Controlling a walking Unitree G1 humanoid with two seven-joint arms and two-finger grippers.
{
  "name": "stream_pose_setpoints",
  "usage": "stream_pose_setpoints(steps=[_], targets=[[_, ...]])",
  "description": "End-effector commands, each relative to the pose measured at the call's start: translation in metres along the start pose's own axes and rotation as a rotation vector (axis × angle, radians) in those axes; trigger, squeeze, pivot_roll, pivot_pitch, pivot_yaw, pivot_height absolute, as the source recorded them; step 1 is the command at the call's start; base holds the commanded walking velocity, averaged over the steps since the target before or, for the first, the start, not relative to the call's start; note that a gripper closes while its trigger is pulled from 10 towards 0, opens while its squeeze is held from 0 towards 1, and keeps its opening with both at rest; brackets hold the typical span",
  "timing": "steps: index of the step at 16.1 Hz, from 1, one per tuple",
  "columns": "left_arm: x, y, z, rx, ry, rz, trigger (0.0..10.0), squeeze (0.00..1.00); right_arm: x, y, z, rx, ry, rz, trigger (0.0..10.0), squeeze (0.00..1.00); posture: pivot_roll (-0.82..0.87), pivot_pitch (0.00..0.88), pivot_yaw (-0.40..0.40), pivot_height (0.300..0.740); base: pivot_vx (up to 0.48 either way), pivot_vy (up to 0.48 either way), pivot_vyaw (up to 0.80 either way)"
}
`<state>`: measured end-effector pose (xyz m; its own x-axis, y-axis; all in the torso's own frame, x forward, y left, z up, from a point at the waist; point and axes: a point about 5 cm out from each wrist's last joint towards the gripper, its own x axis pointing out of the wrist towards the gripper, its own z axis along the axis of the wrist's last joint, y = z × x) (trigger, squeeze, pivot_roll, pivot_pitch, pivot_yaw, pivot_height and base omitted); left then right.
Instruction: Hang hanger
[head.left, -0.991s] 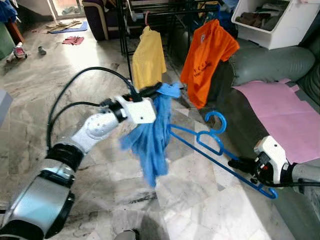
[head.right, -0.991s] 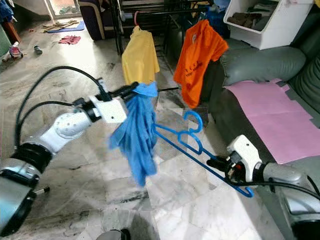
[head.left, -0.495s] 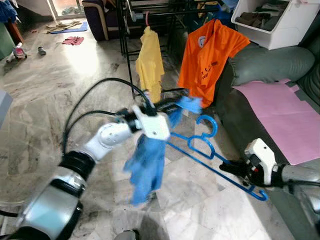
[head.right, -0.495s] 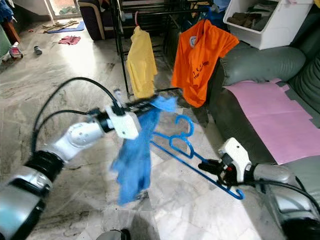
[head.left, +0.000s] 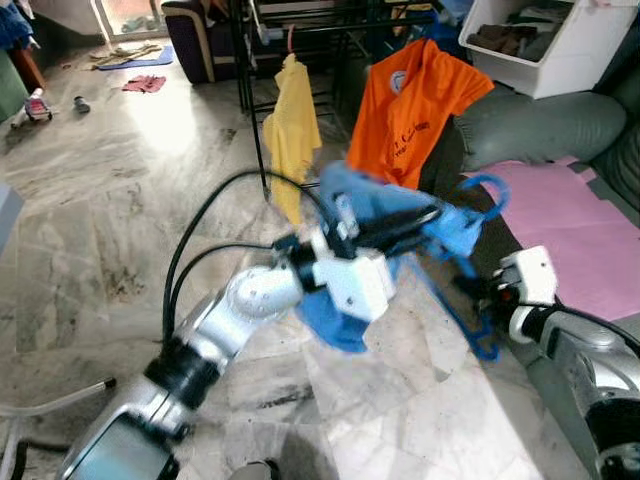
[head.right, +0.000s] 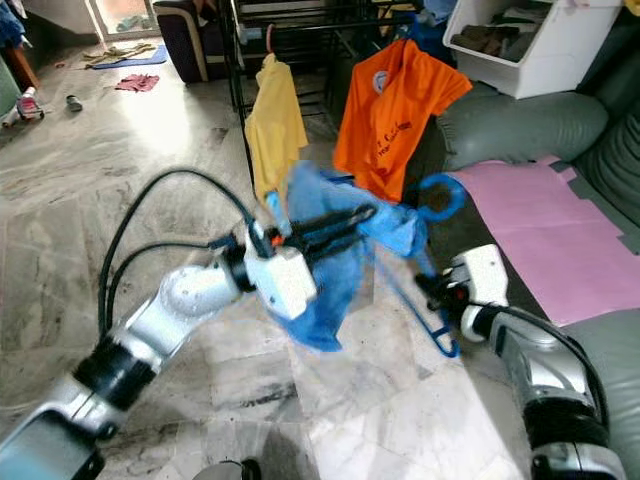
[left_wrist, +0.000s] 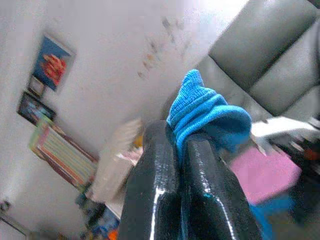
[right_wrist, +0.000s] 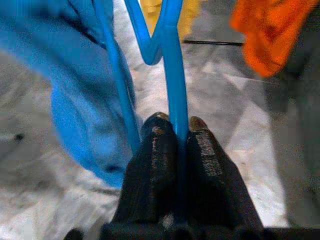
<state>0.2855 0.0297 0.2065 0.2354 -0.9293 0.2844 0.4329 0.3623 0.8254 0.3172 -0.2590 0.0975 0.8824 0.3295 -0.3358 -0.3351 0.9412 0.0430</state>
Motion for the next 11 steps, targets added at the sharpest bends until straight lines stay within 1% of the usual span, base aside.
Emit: stream_pose_setpoints(steps=[1,2,4,6,7,8,9,10,11], targets=[[0.004,-0.001,0.012,0.013,-0.053,-0.020,10.0,0.00,0.000,-0.013,0.002,0.034,-0.011,-0.150,10.0,0.00,0.02,0.080,0.002,0.740,0.000,0.000,0.00],[0.001,-0.001,0.010,0.002,-0.034,-0.020,10.0,0.00,-0.001,-0.016,0.004,0.038,-0.023,-0.178,10.0,0.00,0.02,0.081,0.001,0.740,0.000,0.000,0.00],[-0.012,-0.008,-0.003,-0.017,0.054,-0.029,10.0,0.00,-0.002,-0.024,0.011,0.073,-0.083,-0.252,10.0,0.00,0.02,0.083,0.000,0.740,0.000,0.000,0.00],[-0.019,-0.013,-0.012,-0.014,0.109,-0.034,10.0,0.00,-0.001,-0.026,0.017,0.100,-0.129,-0.276,10.0,0.00,0.01,0.083,-0.001,0.740,0.000,0.000,0.00],[-0.024,-0.014,-0.018,0.018,0.151,-0.038,10.0,0.00,0.000,-0.025,0.024,0.113,-0.169,-0.278,10.0,0.00,0.01,0.083,-0.003,0.740,0.000,0.000,0.00],[-0.026,-0.009,-0.024,0.028,0.192,-0.015,10.0,0.00,0.002,-0.019,0.027,0.085,-0.179,-0.214,10.0,0.00,0.01,0.083,-0.003,0.740,0.000,0.000,0.00],[-0.028,-0.001,-0.031,0.048,0.231,0.004,10.0,0.00,0.003,-0.012,0.026,0.014,-0.152,-0.143,10.0,0.00,0.01,0.082,-0.006,0.740,0.000,0.000,0.00],[-0.033,0.018,-0.043,0.095,0.309,0.045,10.0,0.00,-0.002,0.000,0.017,-0.122,-0.071,0.016,10.0,0.00,0.01,0.082,-0.006,0.740,0.000,0.000,0.00],[-0.035,0.023,-0.047,0.109,0.332,0.051,10.0,0.00,-0.005,0.003,0.014,-0.159,-0.035,0.070,10.0,0.00,0.01,0.081,-0.007,0.740,0.000,0.000,0.00]])
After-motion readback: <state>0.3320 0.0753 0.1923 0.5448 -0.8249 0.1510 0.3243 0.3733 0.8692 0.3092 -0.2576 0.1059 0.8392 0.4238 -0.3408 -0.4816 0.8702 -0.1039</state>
